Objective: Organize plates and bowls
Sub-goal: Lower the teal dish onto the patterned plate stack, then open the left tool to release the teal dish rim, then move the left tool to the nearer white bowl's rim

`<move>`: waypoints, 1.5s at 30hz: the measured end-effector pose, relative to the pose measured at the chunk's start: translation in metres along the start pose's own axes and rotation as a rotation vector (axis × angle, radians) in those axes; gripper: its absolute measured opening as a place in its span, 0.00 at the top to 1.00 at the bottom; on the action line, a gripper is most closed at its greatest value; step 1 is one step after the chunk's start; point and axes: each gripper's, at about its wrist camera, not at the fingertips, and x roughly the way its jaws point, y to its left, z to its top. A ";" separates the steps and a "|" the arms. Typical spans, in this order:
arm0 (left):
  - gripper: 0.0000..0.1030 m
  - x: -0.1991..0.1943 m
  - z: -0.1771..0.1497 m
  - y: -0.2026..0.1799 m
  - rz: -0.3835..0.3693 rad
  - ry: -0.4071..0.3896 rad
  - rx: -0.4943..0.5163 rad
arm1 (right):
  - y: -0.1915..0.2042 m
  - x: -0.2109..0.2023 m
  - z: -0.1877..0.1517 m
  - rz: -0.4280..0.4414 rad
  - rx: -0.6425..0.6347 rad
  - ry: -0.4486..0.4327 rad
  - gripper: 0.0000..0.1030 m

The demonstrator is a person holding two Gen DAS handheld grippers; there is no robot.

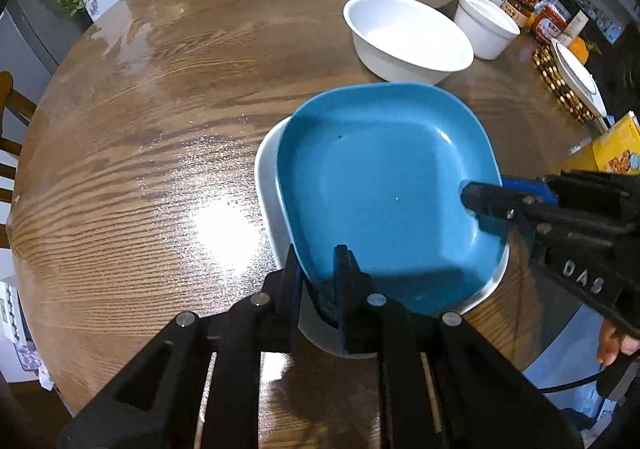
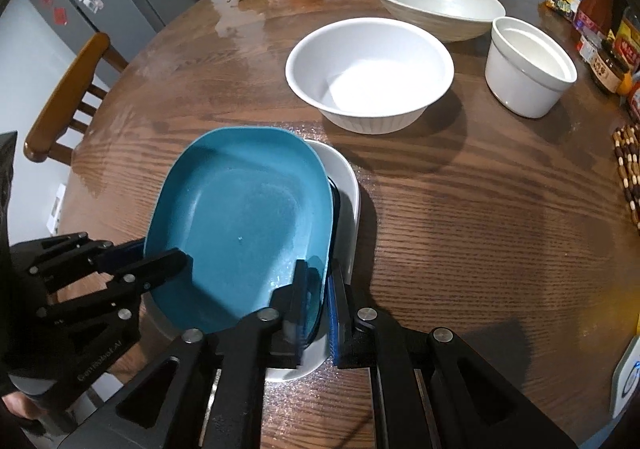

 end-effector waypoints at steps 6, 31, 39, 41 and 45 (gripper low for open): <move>0.72 -0.010 0.003 0.001 -0.012 -0.020 -0.006 | 0.008 0.003 -0.004 -0.027 -0.031 0.023 0.92; 0.01 -0.046 0.022 0.007 0.008 -0.109 -0.028 | -0.023 -0.066 0.009 -0.078 0.060 -0.175 0.45; 0.01 -0.055 0.047 -0.011 0.016 -0.150 -0.018 | -0.031 -0.080 0.007 -0.107 0.068 -0.222 0.44; 0.01 -0.056 0.053 -0.017 0.011 -0.158 -0.010 | -0.035 -0.083 0.006 -0.113 0.073 -0.230 0.44; 0.01 -0.059 0.063 -0.024 -0.001 -0.182 0.000 | -0.045 -0.088 0.006 -0.129 0.087 -0.250 0.30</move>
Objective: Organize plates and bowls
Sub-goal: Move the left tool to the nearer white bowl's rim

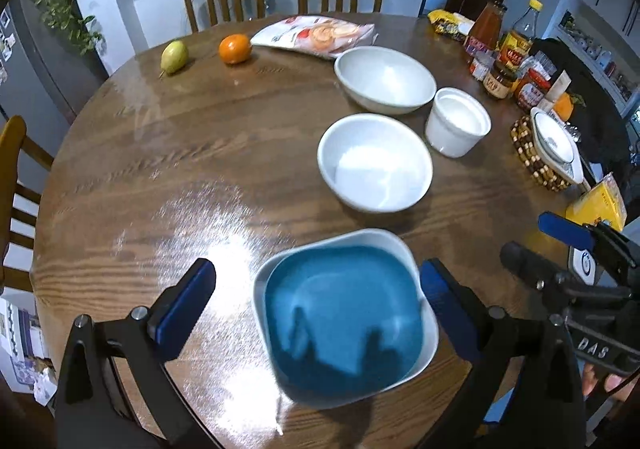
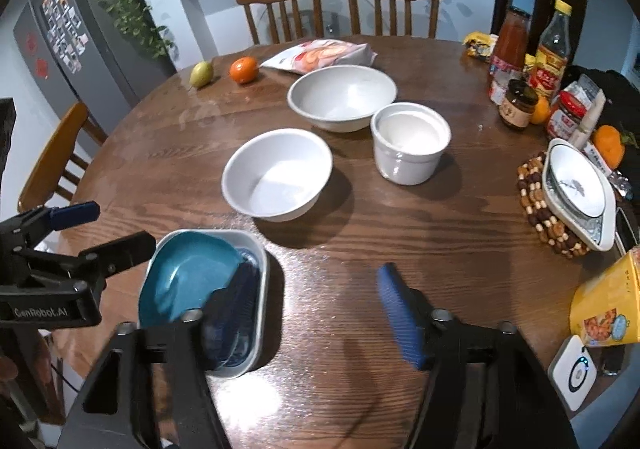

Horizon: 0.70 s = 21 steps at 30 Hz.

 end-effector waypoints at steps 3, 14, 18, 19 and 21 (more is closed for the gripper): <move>0.01 -0.001 0.008 -0.004 0.001 -0.021 -0.001 | -0.006 -0.004 0.003 -0.007 0.006 -0.017 0.30; 0.01 -0.010 0.042 -0.016 0.023 -0.073 0.026 | -0.033 -0.006 0.017 -0.009 0.031 -0.033 0.30; 0.01 -0.020 0.060 -0.018 0.054 -0.115 0.042 | -0.041 -0.010 0.031 0.002 0.031 -0.052 0.30; 0.01 -0.021 0.065 -0.019 0.063 -0.124 0.046 | -0.044 -0.011 0.038 0.005 0.032 -0.058 0.30; 0.01 -0.023 0.077 -0.021 0.086 -0.145 0.056 | -0.048 -0.011 0.050 0.001 0.030 -0.066 0.30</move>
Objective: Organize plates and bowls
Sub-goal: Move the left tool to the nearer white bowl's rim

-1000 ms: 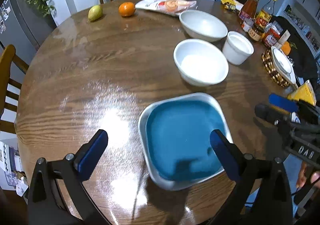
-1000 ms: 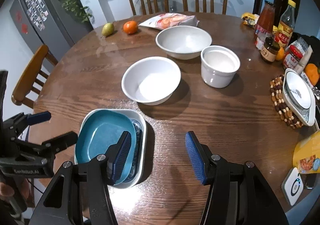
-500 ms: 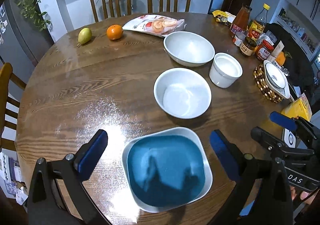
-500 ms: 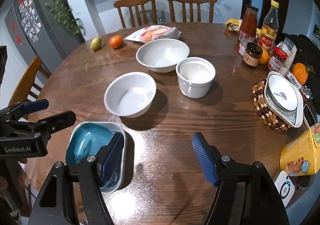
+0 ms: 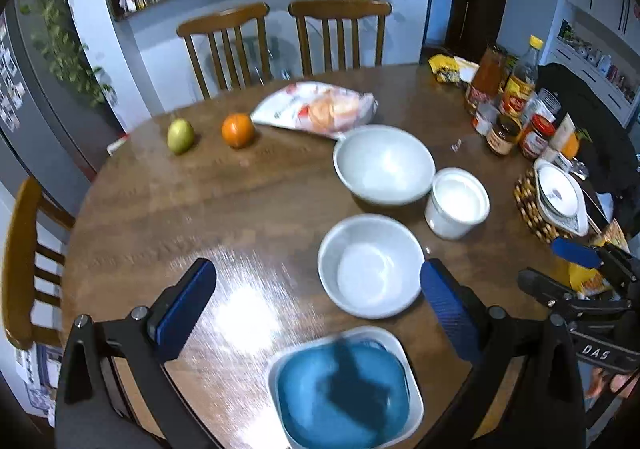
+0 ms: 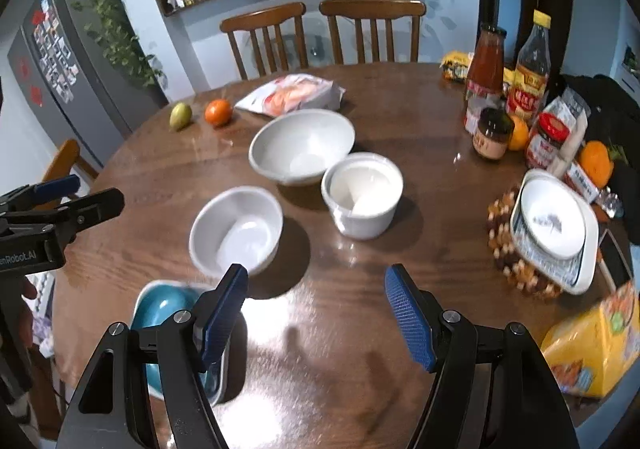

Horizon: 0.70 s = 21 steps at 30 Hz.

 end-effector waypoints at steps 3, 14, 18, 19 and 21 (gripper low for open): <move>0.01 0.003 0.018 -0.002 0.017 -0.022 0.016 | -0.005 0.002 0.019 -0.008 0.000 -0.013 0.30; 0.01 0.062 0.080 0.006 0.010 0.041 -0.044 | -0.033 0.048 0.091 0.016 0.065 0.020 0.30; 0.01 0.105 0.079 0.003 -0.003 0.128 -0.058 | -0.046 0.083 0.100 0.014 0.110 0.075 0.30; 0.01 0.114 0.078 0.003 -0.010 0.143 -0.063 | -0.048 0.092 0.102 0.010 0.115 0.089 0.30; 0.01 0.132 0.076 0.001 -0.019 0.167 -0.075 | -0.053 0.104 0.103 0.010 0.129 0.107 0.30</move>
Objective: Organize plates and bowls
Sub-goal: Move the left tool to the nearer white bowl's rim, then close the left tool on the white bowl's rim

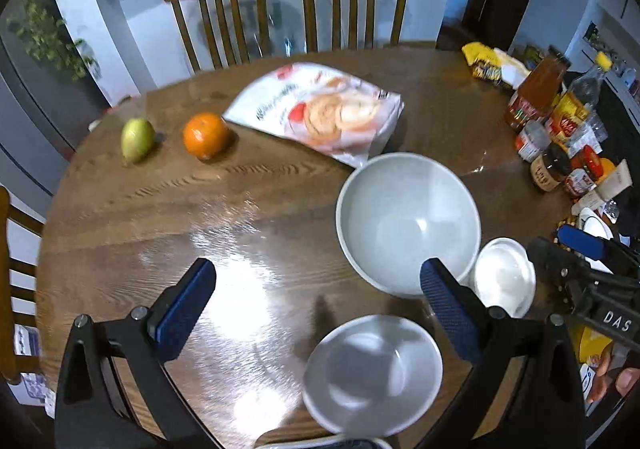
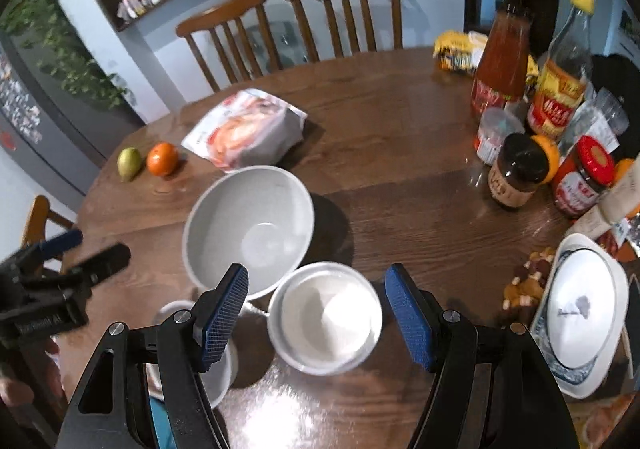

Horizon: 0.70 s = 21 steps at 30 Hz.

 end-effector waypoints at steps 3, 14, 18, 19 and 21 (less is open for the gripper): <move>0.01 0.021 0.002 0.002 0.007 0.013 -0.035 | -0.004 0.020 0.007 0.008 0.015 0.021 0.30; 0.06 0.071 0.010 0.000 -0.041 0.099 -0.071 | -0.013 0.070 0.019 0.075 0.076 0.074 0.33; 0.30 0.081 0.013 -0.007 -0.065 0.119 -0.046 | -0.014 0.083 0.023 0.101 0.074 0.115 0.51; 0.39 0.084 0.014 -0.007 -0.074 0.122 -0.050 | -0.015 0.087 0.024 0.108 0.081 0.124 0.56; 0.52 0.090 0.015 -0.008 -0.091 0.133 -0.057 | -0.015 0.091 0.024 0.113 0.085 0.129 0.66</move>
